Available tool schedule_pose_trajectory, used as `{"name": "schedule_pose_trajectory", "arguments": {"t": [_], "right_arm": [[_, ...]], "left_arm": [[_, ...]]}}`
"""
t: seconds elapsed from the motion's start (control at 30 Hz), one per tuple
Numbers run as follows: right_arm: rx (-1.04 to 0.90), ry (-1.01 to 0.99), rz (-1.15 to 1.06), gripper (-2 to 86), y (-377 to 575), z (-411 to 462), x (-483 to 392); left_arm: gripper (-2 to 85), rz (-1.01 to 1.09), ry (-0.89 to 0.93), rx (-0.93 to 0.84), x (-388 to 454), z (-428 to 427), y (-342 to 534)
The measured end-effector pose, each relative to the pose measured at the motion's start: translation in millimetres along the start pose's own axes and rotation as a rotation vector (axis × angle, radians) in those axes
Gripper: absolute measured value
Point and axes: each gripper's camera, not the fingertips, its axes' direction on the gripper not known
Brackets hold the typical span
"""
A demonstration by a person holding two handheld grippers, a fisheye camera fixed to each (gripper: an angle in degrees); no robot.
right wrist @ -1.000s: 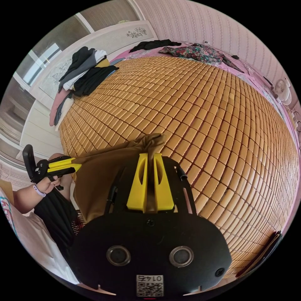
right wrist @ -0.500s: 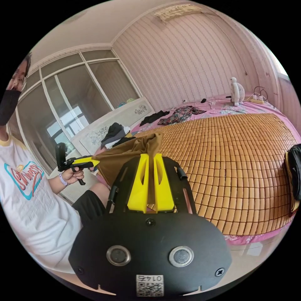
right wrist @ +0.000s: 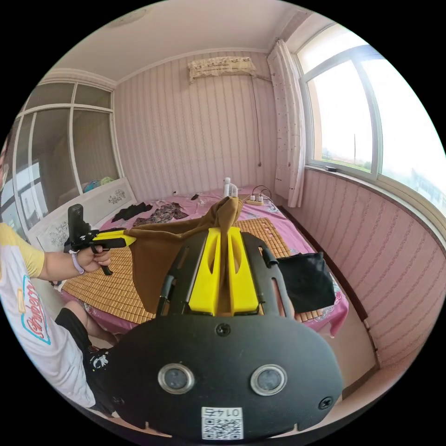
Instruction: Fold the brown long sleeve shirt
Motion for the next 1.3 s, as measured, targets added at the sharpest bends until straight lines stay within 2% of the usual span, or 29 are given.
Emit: {"name": "schedule_pose_trajectory", "arguments": {"t": [0.1, 0.2, 0.23, 0.3, 0.43, 0.53, 0.6, 0.7, 0.77, 0.97, 1.13, 1.3], "right_arm": [[-0.076, 0.149, 0.137, 7.6, -39, 48, 73], [-0.119, 0.330, 0.312, 9.2, -24, 96, 120], [-0.116, 0.335, 0.346, 9.3, -17, 100, 121], [-0.062, 0.268, 0.290, 9.5, 25, 113, 90], [-0.188, 0.265, 0.176, 9.9, 122, 132, 22], [-0.355, 0.212, 0.231, 9.9, 216, 138, -21], [-0.440, 0.136, 0.343, 9.8, 278, 131, -53], [-0.491, 0.127, 0.380, 9.6, 317, 116, -97], [-0.496, 0.131, 0.345, 9.4, 318, 110, -118], [-0.419, 0.087, 0.103, 8.6, 257, 128, -185], [-0.371, -0.173, -0.010, 8.6, 223, 177, -275], [-0.486, -0.452, -0.280, 9.8, 222, 258, -439]], "left_arm": [[1.1, -0.085, 0.011, -0.041, -25, 82, -40], [0.6, -0.165, -0.136, -0.201, -53, 141, -38], [0.4, -0.248, -0.217, -0.255, -64, 146, -24], [0.0, -0.289, -0.214, -0.284, -72, 134, 8], [-0.3, -0.207, -0.203, -0.350, -69, 54, 107], [-0.4, -0.364, -0.260, -0.417, -70, -28, 179], [-0.5, -0.474, -0.313, -0.406, -63, -82, 214], [-0.2, -0.588, -0.490, -0.351, -38, -171, 255], [0.2, -0.668, -0.627, -0.290, -16, -233, 280], [1.3, -0.817, -0.816, -0.081, 36, -348, 339], [2.7, -0.890, -0.916, -0.028, 81, -414, 394], [4.3, -1.032, -1.032, 0.012, 118, -477, 460]]}}
